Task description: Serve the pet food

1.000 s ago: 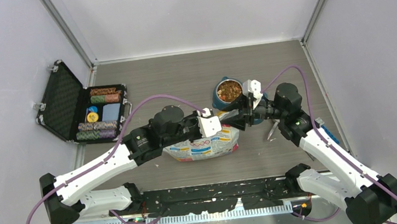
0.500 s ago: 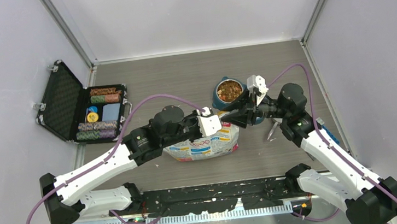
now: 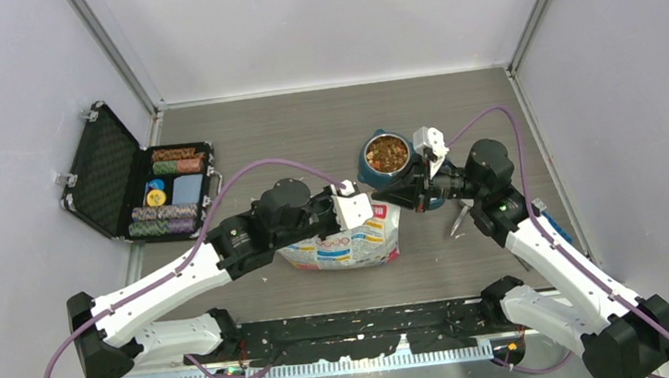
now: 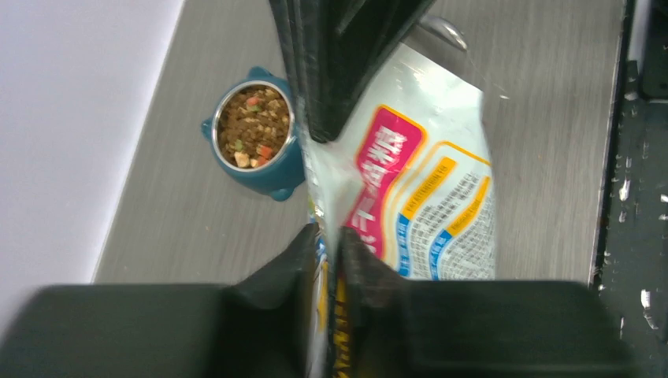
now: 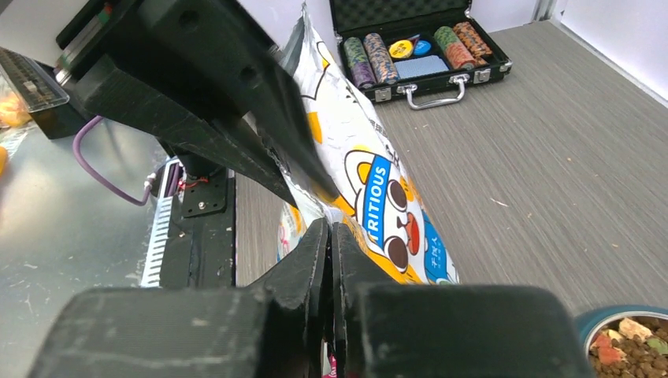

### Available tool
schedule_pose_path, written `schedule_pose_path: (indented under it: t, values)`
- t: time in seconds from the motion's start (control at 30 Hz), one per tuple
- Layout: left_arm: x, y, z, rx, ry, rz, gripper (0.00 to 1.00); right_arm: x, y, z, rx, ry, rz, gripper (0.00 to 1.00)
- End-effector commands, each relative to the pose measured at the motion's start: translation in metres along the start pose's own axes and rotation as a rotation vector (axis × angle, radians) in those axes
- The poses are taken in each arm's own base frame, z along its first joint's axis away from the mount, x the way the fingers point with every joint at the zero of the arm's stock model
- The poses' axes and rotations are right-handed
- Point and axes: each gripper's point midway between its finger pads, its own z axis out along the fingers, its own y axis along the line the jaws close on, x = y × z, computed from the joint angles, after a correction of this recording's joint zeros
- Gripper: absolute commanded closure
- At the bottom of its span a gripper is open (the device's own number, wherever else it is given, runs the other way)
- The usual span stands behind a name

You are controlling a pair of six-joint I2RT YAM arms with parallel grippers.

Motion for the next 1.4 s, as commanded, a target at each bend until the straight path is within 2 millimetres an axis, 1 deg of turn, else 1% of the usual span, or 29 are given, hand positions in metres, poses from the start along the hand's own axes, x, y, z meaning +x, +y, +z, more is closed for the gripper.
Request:
schedule_pose_path:
  t: [0.0,0.03,0.07,0.1,0.13,0.2,0.33,0.37,0.4,0.47,0.5,0.53,0.63,0.67,0.7,0.73,0.77,0.8,0.87,0.9,0.93,0.97,1.0,1.03,1.07,1.1,1.13,1.2,1.37]
  values:
    - [-0.041,0.036,-0.013,-0.143,-0.138,0.000,0.54,-0.011,0.010,0.001,-0.030,-0.009,-0.053,0.95]
    - [-0.042,0.036,-0.013,-0.143,-0.144,-0.002,0.34,-0.013,0.012,0.001,-0.035,-0.013,-0.065,0.95]
    - [-0.043,0.037,-0.013,-0.145,-0.148,-0.007,0.19,-0.013,0.013,0.001,-0.038,-0.014,-0.070,0.95]
    - [-0.045,0.037,-0.013,-0.147,-0.154,-0.009,0.09,-0.013,0.014,0.001,-0.044,-0.014,-0.080,0.95]
    - [-0.048,0.034,-0.011,-0.126,-0.169,-0.008,0.02,-0.013,0.017,0.001,-0.056,-0.013,-0.088,0.95]
    - [-0.054,0.032,-0.009,-0.106,-0.182,-0.015,0.01,-0.013,0.019,0.002,-0.067,-0.012,-0.122,0.95]
    - [-0.055,0.015,0.002,0.010,-0.175,-0.023,0.01,-0.014,0.020,0.003,-0.070,-0.020,-0.188,0.95]
    - [-0.054,0.011,0.005,0.032,-0.168,-0.030,0.03,-0.016,0.021,0.002,-0.070,-0.025,-0.202,0.95]
    - [-0.052,0.009,0.007,0.051,-0.158,-0.038,0.09,-0.018,0.020,0.002,-0.067,-0.027,-0.212,0.95]
    - [-0.047,0.004,0.010,0.097,-0.135,-0.061,0.23,-0.023,0.021,0.001,-0.064,-0.034,-0.236,0.95]
    - [-0.044,0.004,0.011,0.108,-0.123,-0.075,0.31,-0.025,0.023,0.000,-0.063,-0.040,-0.246,0.95]
    - [-0.041,0.006,0.012,0.109,-0.109,-0.088,0.42,-0.028,0.023,-0.001,-0.057,-0.046,-0.255,0.95]
    - [-0.035,0.006,0.015,0.119,-0.092,-0.107,0.60,-0.033,0.020,-0.003,-0.019,-0.065,-0.277,0.95]
    - [-0.033,0.006,0.015,0.118,-0.092,-0.110,0.67,-0.037,0.021,-0.005,-0.012,-0.078,-0.299,0.95]
    - [-0.032,0.007,0.015,0.116,-0.093,-0.112,0.76,-0.036,0.019,-0.006,0.004,-0.082,-0.302,0.95]
    - [-0.029,0.009,0.015,0.106,-0.089,-0.116,0.92,-0.039,0.021,-0.008,0.010,-0.093,-0.318,0.95]
    - [-0.026,0.012,0.015,0.090,-0.081,-0.127,1.00,-0.038,0.018,-0.009,0.032,-0.094,-0.321,0.95]
    - [-0.020,0.019,0.015,0.054,-0.064,-0.142,1.00,-0.040,0.019,-0.011,0.044,-0.103,-0.330,0.95]
    - [-0.005,0.034,0.013,-0.023,-0.024,-0.181,1.00,-0.040,0.014,-0.015,0.093,-0.109,-0.328,0.95]
    - [0.003,0.041,0.011,-0.068,-0.001,-0.205,1.00,-0.039,0.007,-0.017,0.140,-0.111,-0.314,0.95]
    - [0.013,0.048,0.008,-0.109,0.026,-0.227,1.00,-0.041,0.007,-0.020,0.161,-0.119,-0.320,0.95]
    - [0.024,0.054,0.004,-0.154,0.056,-0.246,1.00,-0.041,0.000,-0.023,0.214,-0.122,-0.316,0.95]
    - [0.033,0.060,0.000,-0.200,0.085,-0.261,1.00,-0.041,-0.001,-0.027,0.244,-0.125,-0.315,0.95]
    - [0.043,0.063,-0.005,-0.239,0.119,-0.274,1.00,-0.042,-0.009,-0.032,0.301,-0.126,-0.320,0.95]
    - [0.052,0.066,-0.010,-0.276,0.147,-0.282,1.00,-0.040,-0.010,-0.036,0.328,-0.123,-0.320,0.95]
    - [0.059,0.070,-0.015,-0.314,0.169,-0.290,1.00,-0.043,-0.016,-0.043,0.381,-0.129,-0.328,0.95]
    - [0.067,0.072,-0.020,-0.343,0.191,-0.294,1.00,-0.040,-0.018,-0.045,0.403,-0.116,-0.322,0.95]
    - [0.080,0.074,-0.028,-0.378,0.235,-0.305,1.00,-0.039,-0.026,-0.052,0.461,-0.106,-0.319,0.95]
    - [0.101,0.098,-0.053,-0.534,0.299,-0.335,1.00,-0.035,-0.035,-0.058,0.525,-0.087,-0.306,0.95]
